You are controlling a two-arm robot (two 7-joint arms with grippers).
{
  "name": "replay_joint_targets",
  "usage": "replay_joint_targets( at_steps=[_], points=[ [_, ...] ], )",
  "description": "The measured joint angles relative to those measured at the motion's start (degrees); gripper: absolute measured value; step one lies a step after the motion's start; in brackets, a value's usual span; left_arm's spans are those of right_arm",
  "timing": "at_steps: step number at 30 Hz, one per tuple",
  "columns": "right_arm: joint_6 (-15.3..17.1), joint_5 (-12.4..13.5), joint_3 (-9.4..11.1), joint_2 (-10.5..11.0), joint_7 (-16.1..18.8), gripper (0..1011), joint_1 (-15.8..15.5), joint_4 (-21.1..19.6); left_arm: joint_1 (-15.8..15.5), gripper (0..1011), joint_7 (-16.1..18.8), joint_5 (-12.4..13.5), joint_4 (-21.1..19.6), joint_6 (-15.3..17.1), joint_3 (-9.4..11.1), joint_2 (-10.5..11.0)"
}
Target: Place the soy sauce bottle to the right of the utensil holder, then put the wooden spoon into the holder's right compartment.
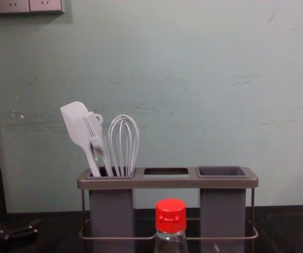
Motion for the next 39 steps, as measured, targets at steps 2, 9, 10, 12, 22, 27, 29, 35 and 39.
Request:
replay_joint_targets(
  at_steps=[2, 9, 10, 12, 22, 27, 29, 35, 39],
  points=[
    [-1.9, 2.34, 0.12, 0.49, 2.57, 1003, -1.45, -0.93, 0.0, 1011, 0.0, 0.0, 0.0, 0.0, 0.0, 0.0],
    [-3.01, 8.32, -2.56, 0.05, 11.57, 1003, 0.19, -1.48, 0.0, 1012, 0.0, 0.0, 0.0, 0.0, 0.0, 0.0],
    [-2.59, 8.89, -3.0, -0.24, 12.64, 1002, 0.84, -1.34, 0.0, 1011, 0.0, 0.0, 0.0, 0.0, 0.0, 0.0],
    [-0.95, 10.17, -4.59, -1.46, 15.28, 1003, 3.35, -0.72, 0.0, 1012, 0.0, 0.01, 0.0, 0.0, 0.0, 0.0],
    [6.94, 10.45, -10.41, -7.69, 22.22, 1003, 13.07, 2.81, 0.0, 1012, 0.0, 0.01, 0.0, 0.0, 0.0, 0.0],
    [9.57, 9.49, -11.88, -9.92, 23.88, 1003, 15.67, 3.77, 0.0, 1011, 0.0, 0.01, 0.0, 0.0, 0.0, 0.0],
    [10.15, 9.14, -12.14, -10.37, 24.19, 1002, 16.18, 3.96, 0.0, 1011, 0.0, 0.0, 0.0, 0.0, 0.0, 0.0],
    [12.67, 7.36, -13.24, -12.49, 25.12, 1002, 18.46, 5.06, 0.0, 1011, 0.0, 0.0, 0.0, 0.0, 0.0, 0.0],
    [13.93, 6.41, -13.7, -13.65, 25.63, 1003, 19.71, 5.66, 0.0, 1011, 0.0, 0.0, 0.0, 0.0, 0.0, 0.0]
  ],
)
